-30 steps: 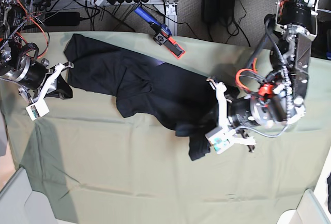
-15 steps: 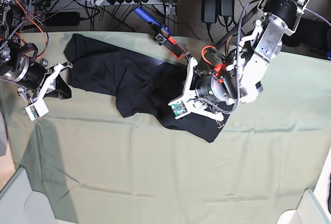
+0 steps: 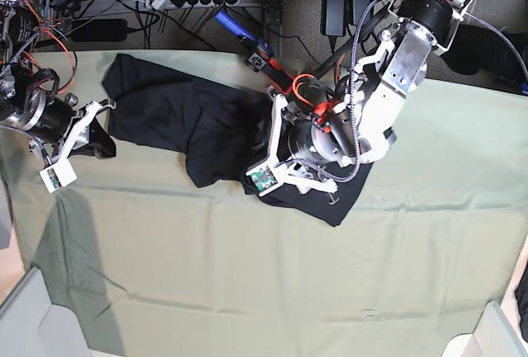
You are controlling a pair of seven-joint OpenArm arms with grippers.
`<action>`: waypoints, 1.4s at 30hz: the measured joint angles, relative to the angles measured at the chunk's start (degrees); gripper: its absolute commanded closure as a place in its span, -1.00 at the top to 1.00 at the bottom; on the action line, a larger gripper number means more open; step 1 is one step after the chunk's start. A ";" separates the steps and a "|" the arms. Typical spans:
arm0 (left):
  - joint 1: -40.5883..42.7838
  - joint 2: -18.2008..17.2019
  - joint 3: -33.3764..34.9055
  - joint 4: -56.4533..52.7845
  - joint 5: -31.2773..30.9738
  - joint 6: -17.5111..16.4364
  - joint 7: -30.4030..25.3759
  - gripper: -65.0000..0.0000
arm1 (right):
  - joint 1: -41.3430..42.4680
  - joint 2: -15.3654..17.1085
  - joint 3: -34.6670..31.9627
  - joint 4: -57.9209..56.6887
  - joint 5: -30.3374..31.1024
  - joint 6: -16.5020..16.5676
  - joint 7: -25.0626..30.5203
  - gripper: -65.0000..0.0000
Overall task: Fold the T-shirt properly
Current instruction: 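Lift the strip end with the left gripper and carry it toward the right gripper, then lay the folded half onto the strip and release with the left gripper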
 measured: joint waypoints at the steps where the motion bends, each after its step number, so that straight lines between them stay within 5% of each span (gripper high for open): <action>1: -0.02 -0.15 -0.02 0.74 0.26 0.09 0.22 -0.03 | 0.00 -0.02 0.00 0.00 0.00 0.00 0.02 -1.00; 6: -0.02 -1.27 -0.02 4.13 -0.76 0.26 0.20 -0.03 | 0.04 -0.02 0.00 0.00 0.11 0.00 0.11 -1.00; 14: 0.00 -1.05 -0.07 8.24 -13.57 -0.15 -1.16 -0.03 | 0.04 -0.02 0.00 0.00 -0.39 0.00 0.35 -1.00; 17: -0.02 -0.98 -0.57 8.83 -11.39 -0.26 -4.39 -0.06 | 0.04 -0.02 0.00 0.00 -0.68 0.00 0.48 -1.00; 21: -0.11 -0.92 -5.77 7.74 -7.82 -0.28 -7.89 -0.81 | 0.04 -0.02 0.00 0.00 -0.74 0.00 0.46 -1.00; 23: -0.28 -0.94 -7.30 4.87 -7.63 -0.35 -8.26 -1.00 | 0.04 -0.02 0.00 0.00 -0.70 0.00 0.48 -1.00; 28: 0.02 -0.87 -7.54 -6.78 -5.66 -0.50 -10.21 -1.00 | 0.04 0.00 0.00 0.00 -0.87 0.00 0.50 -1.00; 30: 0.17 -0.24 -7.41 -10.05 -8.13 -3.37 -10.05 -1.00 | 0.04 -0.02 0.00 0.00 -0.90 0.00 0.52 -1.00; 42: 2.10 9.62 -1.60 -10.82 -12.83 -5.49 -8.79 -1.00 | 0.02 -0.11 0.02 -0.66 -4.00 -0.02 0.66 -1.00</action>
